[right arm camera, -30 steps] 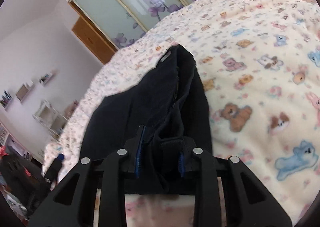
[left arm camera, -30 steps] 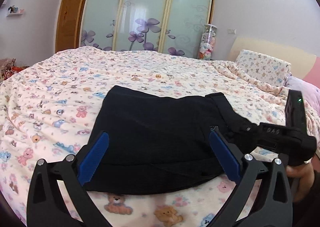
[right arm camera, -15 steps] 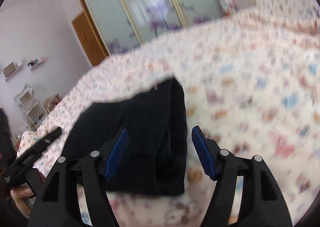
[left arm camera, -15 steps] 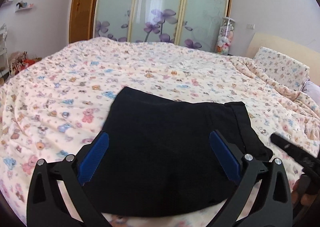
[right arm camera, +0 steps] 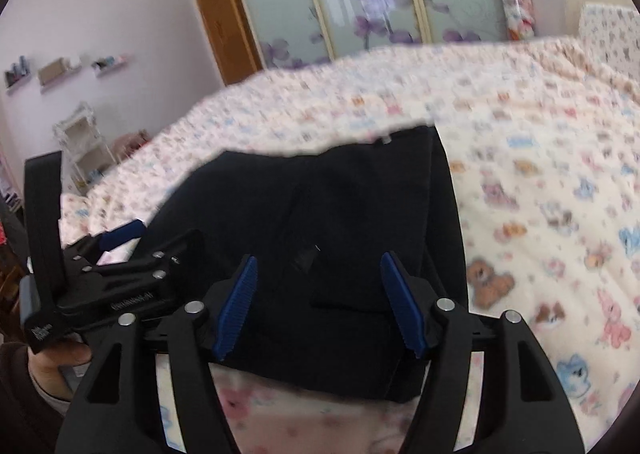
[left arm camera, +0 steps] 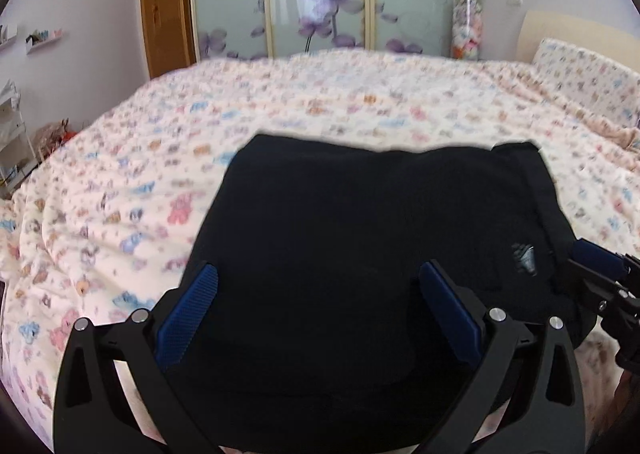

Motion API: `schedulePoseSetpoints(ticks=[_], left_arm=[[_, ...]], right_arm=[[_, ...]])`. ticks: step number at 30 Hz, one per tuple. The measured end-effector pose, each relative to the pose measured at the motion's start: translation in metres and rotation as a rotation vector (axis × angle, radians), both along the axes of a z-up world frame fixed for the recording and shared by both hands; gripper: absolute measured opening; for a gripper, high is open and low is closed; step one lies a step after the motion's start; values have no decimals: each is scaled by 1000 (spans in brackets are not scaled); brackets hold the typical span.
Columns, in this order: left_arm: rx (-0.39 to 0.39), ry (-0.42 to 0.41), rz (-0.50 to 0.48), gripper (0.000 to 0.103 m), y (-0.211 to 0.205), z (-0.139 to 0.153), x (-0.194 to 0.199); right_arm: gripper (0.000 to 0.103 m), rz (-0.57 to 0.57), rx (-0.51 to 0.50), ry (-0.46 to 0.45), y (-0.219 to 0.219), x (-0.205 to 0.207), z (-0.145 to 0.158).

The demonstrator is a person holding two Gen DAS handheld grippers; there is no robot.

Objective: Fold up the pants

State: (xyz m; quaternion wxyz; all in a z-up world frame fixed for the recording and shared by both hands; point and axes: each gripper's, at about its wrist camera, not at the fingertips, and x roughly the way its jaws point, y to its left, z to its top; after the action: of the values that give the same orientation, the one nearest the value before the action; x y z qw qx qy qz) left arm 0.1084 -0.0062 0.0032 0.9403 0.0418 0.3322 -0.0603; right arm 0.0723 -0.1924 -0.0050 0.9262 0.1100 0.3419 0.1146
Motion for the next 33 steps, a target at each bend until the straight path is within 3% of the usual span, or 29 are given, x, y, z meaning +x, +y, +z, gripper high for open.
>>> schedulePoseSetpoints(ticks=[6, 13, 27, 33], left_arm=[[77, 50, 3, 101, -7, -15, 5], [61, 86, 7, 101, -4, -21, 8], [55, 80, 7, 101, -2, -20, 6], [49, 68, 8, 101, -4, -20, 5]], right_arm=[[67, 0, 1, 20, 0, -1, -10], [67, 7, 13, 17, -1, -3, -10], [69, 18, 33, 2, -3, -3, -10], [78, 46, 32, 4, 0, -2, -12]])
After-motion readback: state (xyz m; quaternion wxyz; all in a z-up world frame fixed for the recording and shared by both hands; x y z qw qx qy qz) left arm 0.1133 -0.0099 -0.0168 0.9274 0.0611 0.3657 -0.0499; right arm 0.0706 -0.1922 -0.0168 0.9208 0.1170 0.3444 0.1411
